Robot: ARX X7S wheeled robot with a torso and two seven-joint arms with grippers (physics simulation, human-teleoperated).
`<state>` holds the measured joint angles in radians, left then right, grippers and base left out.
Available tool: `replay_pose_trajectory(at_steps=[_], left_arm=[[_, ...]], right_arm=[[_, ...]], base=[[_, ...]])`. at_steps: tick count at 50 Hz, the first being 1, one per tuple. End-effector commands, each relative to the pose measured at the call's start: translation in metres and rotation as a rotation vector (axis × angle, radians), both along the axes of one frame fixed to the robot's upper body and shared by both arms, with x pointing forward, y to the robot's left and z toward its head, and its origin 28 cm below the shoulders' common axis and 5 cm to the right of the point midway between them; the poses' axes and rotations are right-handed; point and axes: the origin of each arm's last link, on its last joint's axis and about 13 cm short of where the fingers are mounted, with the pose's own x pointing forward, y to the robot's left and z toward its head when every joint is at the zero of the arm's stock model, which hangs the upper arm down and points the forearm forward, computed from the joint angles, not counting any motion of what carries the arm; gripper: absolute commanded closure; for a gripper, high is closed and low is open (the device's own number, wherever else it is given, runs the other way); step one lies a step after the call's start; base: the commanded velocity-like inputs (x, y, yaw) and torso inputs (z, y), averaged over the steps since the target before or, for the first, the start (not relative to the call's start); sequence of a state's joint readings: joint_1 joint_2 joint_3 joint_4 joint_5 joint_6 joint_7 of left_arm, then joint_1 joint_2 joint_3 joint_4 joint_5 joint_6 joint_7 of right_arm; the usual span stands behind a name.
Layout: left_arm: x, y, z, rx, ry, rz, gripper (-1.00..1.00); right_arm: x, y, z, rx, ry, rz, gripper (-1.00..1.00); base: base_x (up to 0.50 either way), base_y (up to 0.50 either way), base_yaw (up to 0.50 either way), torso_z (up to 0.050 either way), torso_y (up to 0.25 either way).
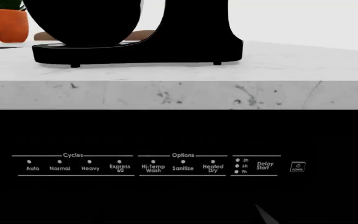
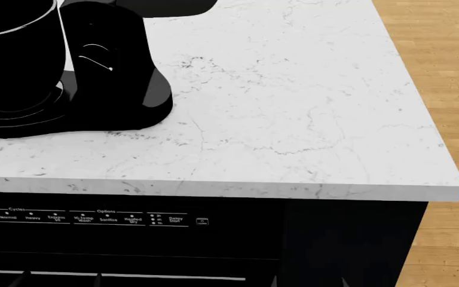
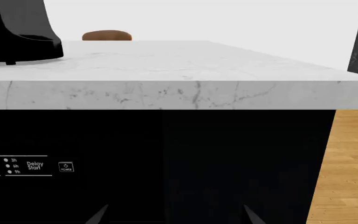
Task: Close the stand mixer head.
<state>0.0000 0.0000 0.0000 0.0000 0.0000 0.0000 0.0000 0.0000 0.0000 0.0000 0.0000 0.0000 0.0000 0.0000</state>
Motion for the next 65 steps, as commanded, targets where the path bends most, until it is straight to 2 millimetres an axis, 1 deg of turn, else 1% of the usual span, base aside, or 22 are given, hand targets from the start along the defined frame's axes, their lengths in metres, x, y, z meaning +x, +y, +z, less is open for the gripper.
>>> replay_pose_trajectory(at_steps=[1,8,10,11,12,13,14,15,16,18,19,20,23,25,28,30,33,40,42,48,56,65], left_arm=[[0.0,0.0,0.0,0.011,0.0,0.0,-1.0],[0.001,0.0,-0.002,0.011,0.001,-0.003,-1.0],[-0.003,0.003,0.003,-0.061,-0.023,-0.058,-1.0],[-0.001,0.004,0.004,-0.062,-0.034,-0.034,-1.0],[0.002,0.005,0.01,-0.098,-0.051,-0.034,-1.0],[0.003,0.005,0.015,-0.073,-0.077,-0.038,-1.0],[0.006,0.006,0.026,-0.071,-0.087,-0.038,-1.0],[0.008,0.006,0.031,-0.076,-0.097,-0.037,-1.0],[0.019,0.008,0.051,-0.103,-0.147,-0.03,-1.0],[0.026,0.009,0.069,-0.103,-0.193,-0.026,-1.0],[0.031,0.009,0.095,-0.099,-0.269,-0.02,-1.0],[0.033,0.01,0.108,-0.102,-0.295,-0.025,-1.0],[0.037,0.013,0.121,-0.094,-0.343,-0.022,-1.0],[0.037,0.014,0.125,-0.08,-0.362,-0.018,-1.0],[0.035,0.018,0.124,-0.064,-0.376,-0.01,-1.0],[0.031,0.021,0.119,0.018,-0.402,-0.008,-1.0],[0.028,0.023,0.126,-0.001,-0.413,-0.011,-1.0],[0.026,0.022,0.128,-0.055,-0.404,-0.031,-1.0],[0.026,0.023,0.128,-0.03,-0.383,-0.014,-1.0],[0.026,0.025,0.132,-0.067,-0.413,-0.005,-1.0],[0.019,0.024,0.137,-0.028,-0.456,0.001,-1.0],[0.022,0.027,0.137,-0.052,-0.459,0.019,-1.0]], right_arm=[[0.0,0.001,0.0,0.0,0.0,0.0,-1.0],[0.0,-0.001,-0.001,0.013,-0.001,-0.015,-1.0],[0.0,-0.001,0.002,-0.004,0.007,-0.033,-1.0],[0.001,0.0,0.004,-0.02,0.014,-0.031,-1.0],[0.002,-0.001,0.014,0.007,-0.002,-0.01,-1.0],[0.003,-0.001,0.025,-0.029,-0.004,-0.006,-1.0],[0.003,-0.002,0.043,-0.05,-0.059,0.011,-1.0],[0.004,-0.003,0.049,-0.056,-0.055,0.005,-1.0],[0.009,-0.007,0.075,-0.063,-0.119,-0.008,-1.0],[0.013,-0.009,0.093,-0.049,-0.159,-0.013,-1.0],[0.017,-0.013,0.116,-0.047,-0.214,-0.031,-1.0],[0.019,-0.014,0.126,-0.055,-0.229,-0.024,-1.0],[0.021,-0.017,0.142,-0.044,-0.255,-0.019,-1.0],[0.02,-0.018,0.146,-0.046,-0.265,-0.017,-1.0],[0.018,-0.02,0.146,-0.072,-0.261,-0.023,-1.0],[0.015,-0.02,0.146,-0.07,-0.261,-0.014,-1.0],[0.013,-0.02,0.147,-0.074,-0.262,-0.006,-1.0],[0.01,-0.017,0.148,-0.142,-0.291,-0.026,-1.0],[0.009,-0.016,0.149,-0.147,-0.298,-0.023,-1.0],[0.01,-0.013,0.147,-0.167,-0.292,-0.015,-1.0],[0.004,-0.011,0.15,-0.15,-0.318,0.008,-1.0],[0.003,-0.01,0.15,-0.089,-0.345,0.057,-1.0]], base=[[0.0,0.0,0.0,0.0,0.0],[0.0,0.0,0.0,0.0,0.0],[0.0,0.0,0.0,0.025,0.0],[0.0,0.0,0.0,0.05,0.0],[0.0,0.0,0.0,0.05,0.0],[0.0,0.0,0.0,0.05,0.0],[0.0,0.0,0.0,0.05,0.0],[0.0,0.0,0.0,0.05,0.0],[0.0,0.0,0.0,0.05,0.0],[0.0,0.0,0.0,0.05,0.0],[0.0,0.0,0.0,0.05,0.0],[0.0,0.0,0.0,0.05,0.0],[0.0,0.0,0.0,0.05,0.0],[0.0,0.0,0.0,0.05,0.0],[0.0,0.0,0.0,0.05,0.0],[0.0,0.0,0.0,0.05,0.0],[0.0,0.0,0.0,0.05,0.0],[0.06,0.3,0.0,0.05,0.0],[0.12,0.5,0.0,0.05,0.0],[0.13,0.5,0.0,0.0,0.0],[0.18,0.5,0.0,0.0,0.0],[0.5,-0.02,0.0,0.0,0.0]])
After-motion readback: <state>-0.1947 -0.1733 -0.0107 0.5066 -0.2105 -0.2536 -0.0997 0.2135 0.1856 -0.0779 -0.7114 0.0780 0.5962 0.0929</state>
